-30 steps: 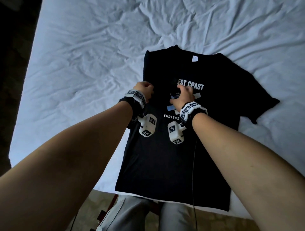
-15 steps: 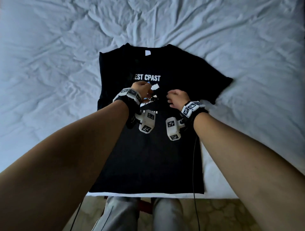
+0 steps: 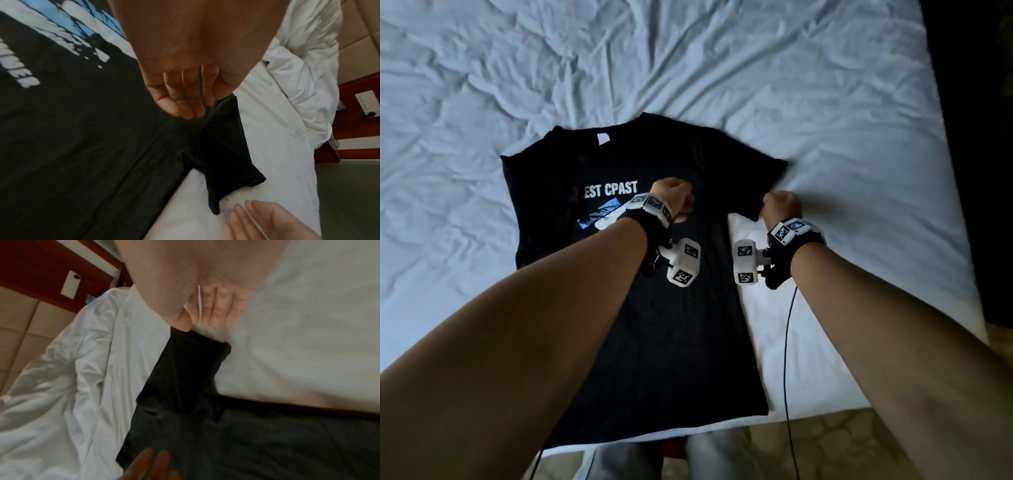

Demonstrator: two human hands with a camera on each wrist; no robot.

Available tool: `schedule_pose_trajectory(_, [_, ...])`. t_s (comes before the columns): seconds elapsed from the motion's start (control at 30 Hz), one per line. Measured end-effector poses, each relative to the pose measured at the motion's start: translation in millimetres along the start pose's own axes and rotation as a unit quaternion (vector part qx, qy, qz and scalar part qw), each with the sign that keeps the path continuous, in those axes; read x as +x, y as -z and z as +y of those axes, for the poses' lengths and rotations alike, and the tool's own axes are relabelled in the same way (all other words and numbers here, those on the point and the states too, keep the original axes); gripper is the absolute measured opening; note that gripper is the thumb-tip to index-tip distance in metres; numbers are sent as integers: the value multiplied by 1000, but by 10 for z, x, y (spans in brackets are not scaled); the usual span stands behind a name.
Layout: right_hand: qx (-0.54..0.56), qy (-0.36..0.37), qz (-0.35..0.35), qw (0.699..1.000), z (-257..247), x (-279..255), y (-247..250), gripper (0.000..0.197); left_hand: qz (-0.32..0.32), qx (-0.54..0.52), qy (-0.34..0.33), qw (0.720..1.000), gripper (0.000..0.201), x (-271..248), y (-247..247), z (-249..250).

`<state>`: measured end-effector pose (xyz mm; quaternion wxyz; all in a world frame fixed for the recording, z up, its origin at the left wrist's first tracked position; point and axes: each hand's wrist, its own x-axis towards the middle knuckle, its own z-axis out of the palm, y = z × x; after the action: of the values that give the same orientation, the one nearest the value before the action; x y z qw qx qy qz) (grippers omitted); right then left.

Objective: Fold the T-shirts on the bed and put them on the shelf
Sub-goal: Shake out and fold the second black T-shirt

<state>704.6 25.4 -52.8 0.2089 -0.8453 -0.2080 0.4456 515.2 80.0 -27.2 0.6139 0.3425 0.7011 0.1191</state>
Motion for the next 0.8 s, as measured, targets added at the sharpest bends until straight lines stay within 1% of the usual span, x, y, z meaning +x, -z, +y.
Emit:
schedule_pose_trajectory(0.03, [-4,-17,-32,999,26,93,32,15,0,-1,-1,1000,19,44,-68,41])
schedule_pose_trajectory(0.07, [19,-38,-65,997,68,209,36,17,-1,1,-2,1000,20,93,-138,88])
schedule_pose_trajectory(0.1, [71,-60,-89,992,104,302,32,17,-3,4,-4,1000,20,135,-195,127])
schedule_pose_trajectory(0.17, [195,-101,-97,971,127,422,13,15,-7,16,-5,1000,20,215,-290,187])
schedule_pose_trajectory(0.2, [237,-113,-111,959,85,406,31,14,-9,20,-5,1000,19,248,-326,211])
schedule_pose_trajectory(0.33, [269,-134,-174,938,36,510,88,17,-11,39,5,999,14,345,-432,261])
schedule_pose_trajectory(0.4, [255,-134,-199,937,21,561,103,12,-11,48,10,999,14,384,-460,258])
schedule_pose_trajectory(0.43, [244,-131,-203,939,21,580,92,12,-11,51,13,999,13,397,-468,251])
schedule_pose_trajectory(0.47, [240,-131,-202,940,23,608,73,15,-11,55,17,998,13,402,-475,249])
schedule_pose_trajectory(0.5, [244,-123,-194,942,5,605,58,17,-12,57,19,998,13,400,-477,242])
schedule_pose_trajectory(0.57, [253,-89,-165,949,-20,608,21,12,-11,57,17,998,14,393,-481,235])
schedule_pose_trajectory(0.6, [246,-54,-146,957,-31,608,3,15,-11,55,14,998,15,389,-485,243])
schedule_pose_trajectory(0.67, [174,37,-113,978,-77,582,-22,29,-15,37,1,999,16,359,-496,297])
schedule_pose_trajectory(0.7, [137,78,-99,983,-103,552,-33,32,-19,21,-3,1000,15,333,-502,332])
schedule_pose_trajectory(0.73, [107,112,-90,984,-149,490,-39,33,-23,0,-2,1000,13,300,-509,367])
schedule_pose_trajectory(0.8, [76,174,-106,976,-255,365,-63,37,-41,-44,5,998,9,212,-510,449])
